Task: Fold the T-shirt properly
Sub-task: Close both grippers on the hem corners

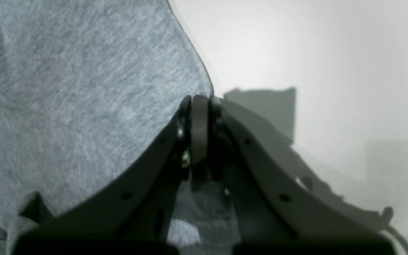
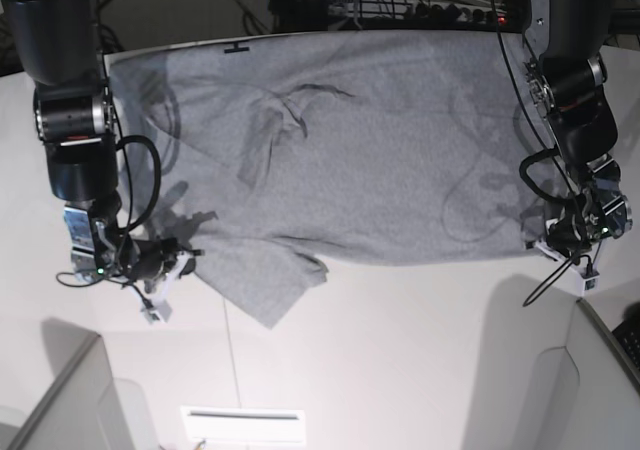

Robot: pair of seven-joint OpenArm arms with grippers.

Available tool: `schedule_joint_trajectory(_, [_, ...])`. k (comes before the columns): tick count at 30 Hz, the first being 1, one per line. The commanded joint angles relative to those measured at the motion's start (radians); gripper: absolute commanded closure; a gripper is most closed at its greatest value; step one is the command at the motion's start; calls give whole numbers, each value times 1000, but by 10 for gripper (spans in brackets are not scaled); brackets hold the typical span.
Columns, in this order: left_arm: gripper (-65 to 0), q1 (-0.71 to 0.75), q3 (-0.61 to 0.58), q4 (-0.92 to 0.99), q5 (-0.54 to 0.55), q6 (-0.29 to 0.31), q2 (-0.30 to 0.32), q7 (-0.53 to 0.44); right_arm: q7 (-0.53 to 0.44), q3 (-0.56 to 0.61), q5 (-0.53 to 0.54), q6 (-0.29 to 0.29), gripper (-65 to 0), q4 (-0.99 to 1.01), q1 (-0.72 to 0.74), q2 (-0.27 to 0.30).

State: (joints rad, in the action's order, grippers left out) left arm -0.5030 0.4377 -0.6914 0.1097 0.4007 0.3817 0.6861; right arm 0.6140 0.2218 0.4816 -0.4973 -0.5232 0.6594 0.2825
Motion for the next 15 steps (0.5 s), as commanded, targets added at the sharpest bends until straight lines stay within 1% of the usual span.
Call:
schedule_joint_trajectory(1, [0,4,-1,-3,-11,7,3,30,11,-3,-17,25,0,-5,18,11])
schedule_joint_trajectory(3, [0,7,3,-7,-9,7,3,30,-21,-3,-17,61,0,-5,17,11])
schedule_joint_trajectory(5, [0,7,3,-7,-9,22,4,31,-46,-3,-17,78,0,-5,17,11])
schedule_joint_trajectory(8, [0,8,8,-11,-9,105,7,33,-55,-5,-14,78,0,-5,23,11])
schedule_joint_trajectory(10, [0,11,8,-38,-9,129,7,37,-56,-5,-16,78,0,-7,24,11])
schedule_joint_trajectory(15, [0,54,8,-185,-9,132,3,103,-85,-3,-17,79,0,-48,18,11])
